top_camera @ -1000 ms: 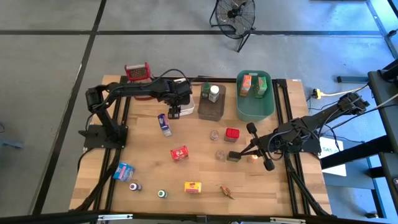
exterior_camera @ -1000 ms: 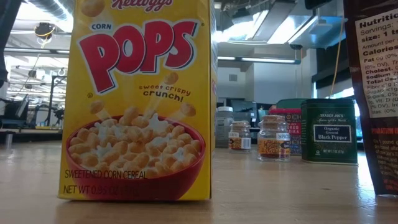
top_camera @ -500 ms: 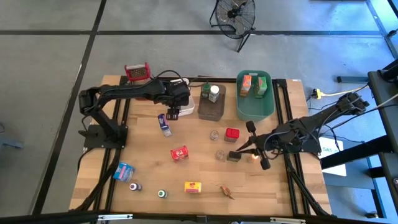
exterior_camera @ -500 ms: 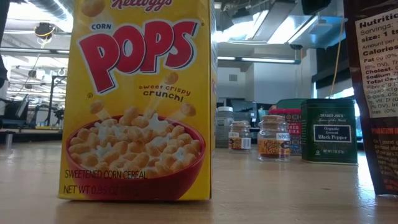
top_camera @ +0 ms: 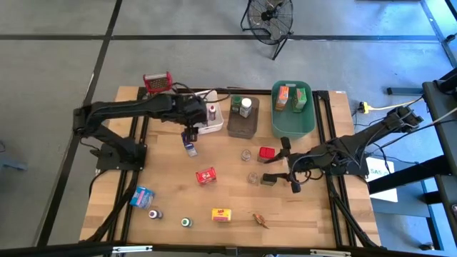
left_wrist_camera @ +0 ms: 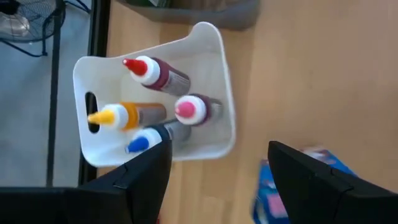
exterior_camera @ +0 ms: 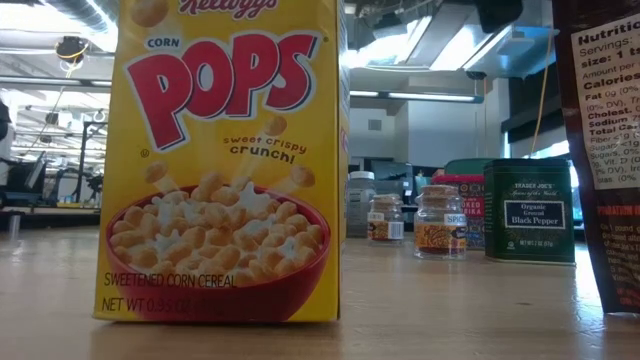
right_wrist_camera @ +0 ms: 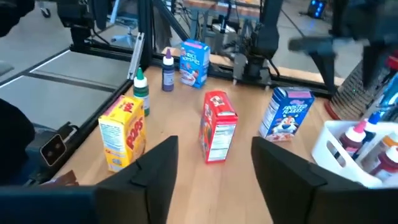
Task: Pick & Place Kitchen Items
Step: Put the red cereal box into the green bin
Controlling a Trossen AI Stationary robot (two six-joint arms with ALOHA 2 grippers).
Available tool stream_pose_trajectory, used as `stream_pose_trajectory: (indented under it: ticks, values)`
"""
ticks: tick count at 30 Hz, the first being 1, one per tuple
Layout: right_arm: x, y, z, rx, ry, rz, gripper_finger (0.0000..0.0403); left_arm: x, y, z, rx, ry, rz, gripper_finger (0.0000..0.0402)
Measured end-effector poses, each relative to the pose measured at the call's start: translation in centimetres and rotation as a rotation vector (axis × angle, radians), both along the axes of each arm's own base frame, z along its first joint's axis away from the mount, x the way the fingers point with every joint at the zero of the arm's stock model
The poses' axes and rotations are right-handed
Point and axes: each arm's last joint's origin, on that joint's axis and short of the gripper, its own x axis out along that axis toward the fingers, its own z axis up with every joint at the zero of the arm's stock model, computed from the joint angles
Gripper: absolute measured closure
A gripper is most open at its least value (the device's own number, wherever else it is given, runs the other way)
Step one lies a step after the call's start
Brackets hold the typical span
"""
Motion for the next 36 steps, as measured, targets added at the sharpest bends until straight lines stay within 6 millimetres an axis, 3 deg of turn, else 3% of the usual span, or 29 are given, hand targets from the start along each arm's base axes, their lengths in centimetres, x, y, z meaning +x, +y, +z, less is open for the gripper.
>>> stream_pose_trajectory:
  ticks: [6,12,19,25,28,36]
  values:
    - [0.3,-0.3,1.1,0.006,0.144,-0.108,0.0183,-2.6,-2.6,2.6,-0.035,-0.102,0.031,0.0139]
    - [2.3,-0.2,1.2,0.022,0.283,-0.147,0.0183,-3.7,-5.3,4.5,-0.07,-0.247,-0.002,0.0142]
    - [5.9,0.8,0.7,-0.076,0.307,-0.039,0.0183,-3.6,-8.4,4.8,-0.092,-0.3,-0.073,0.014]
    - [8.9,0.9,0.4,-0.121,0.302,-0.049,0.0182,-4.0,-11.2,4.8,-0.076,-0.328,-0.055,0.0143]
    - [10.2,0.7,-0.2,-0.128,0.312,-0.068,0.0182,-4.3,-12.8,4.0,-0.064,-0.364,-0.025,0.0143]
    - [11.2,1.0,0.3,-0.113,0.275,-0.069,0.0182,-4.8,-17.1,-1.2,-0.105,-0.468,-0.025,0.0144]
